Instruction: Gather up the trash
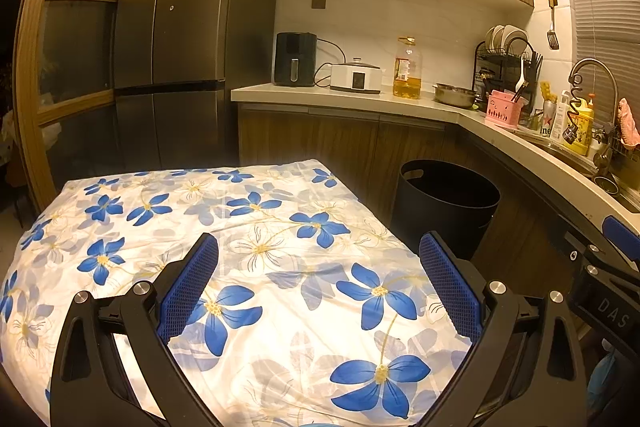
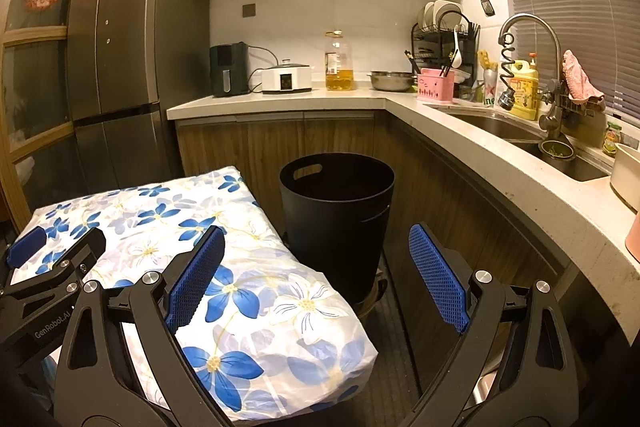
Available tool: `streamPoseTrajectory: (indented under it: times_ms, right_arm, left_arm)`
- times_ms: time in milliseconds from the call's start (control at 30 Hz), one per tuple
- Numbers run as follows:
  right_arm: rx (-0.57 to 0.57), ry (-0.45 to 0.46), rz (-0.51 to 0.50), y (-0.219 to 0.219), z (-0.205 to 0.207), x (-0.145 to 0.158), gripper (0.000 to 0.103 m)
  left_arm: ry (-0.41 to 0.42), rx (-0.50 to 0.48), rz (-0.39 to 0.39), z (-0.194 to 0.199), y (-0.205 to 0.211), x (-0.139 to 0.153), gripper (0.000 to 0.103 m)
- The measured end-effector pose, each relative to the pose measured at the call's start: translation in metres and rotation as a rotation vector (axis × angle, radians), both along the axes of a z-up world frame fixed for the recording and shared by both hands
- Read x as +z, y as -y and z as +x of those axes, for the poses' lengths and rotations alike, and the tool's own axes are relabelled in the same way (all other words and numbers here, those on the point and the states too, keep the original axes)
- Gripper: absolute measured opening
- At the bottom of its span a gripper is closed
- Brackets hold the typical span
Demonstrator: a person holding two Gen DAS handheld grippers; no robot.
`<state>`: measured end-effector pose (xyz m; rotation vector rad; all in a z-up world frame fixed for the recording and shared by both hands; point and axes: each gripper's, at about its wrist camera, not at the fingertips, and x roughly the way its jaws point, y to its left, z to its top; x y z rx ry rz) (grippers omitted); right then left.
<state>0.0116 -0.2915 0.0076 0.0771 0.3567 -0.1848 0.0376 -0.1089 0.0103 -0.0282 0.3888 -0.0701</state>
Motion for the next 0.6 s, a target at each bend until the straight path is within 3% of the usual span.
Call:
streamPoseTrajectory:
  times_ms: [600]
  right_arm:
    - [0.014,-0.002,-0.005,-0.0037,0.0033,0.0017,0.092]
  left_arm:
    - [0.002,0.002,0.004,-0.0001,-0.0013,0.0008,0.096]
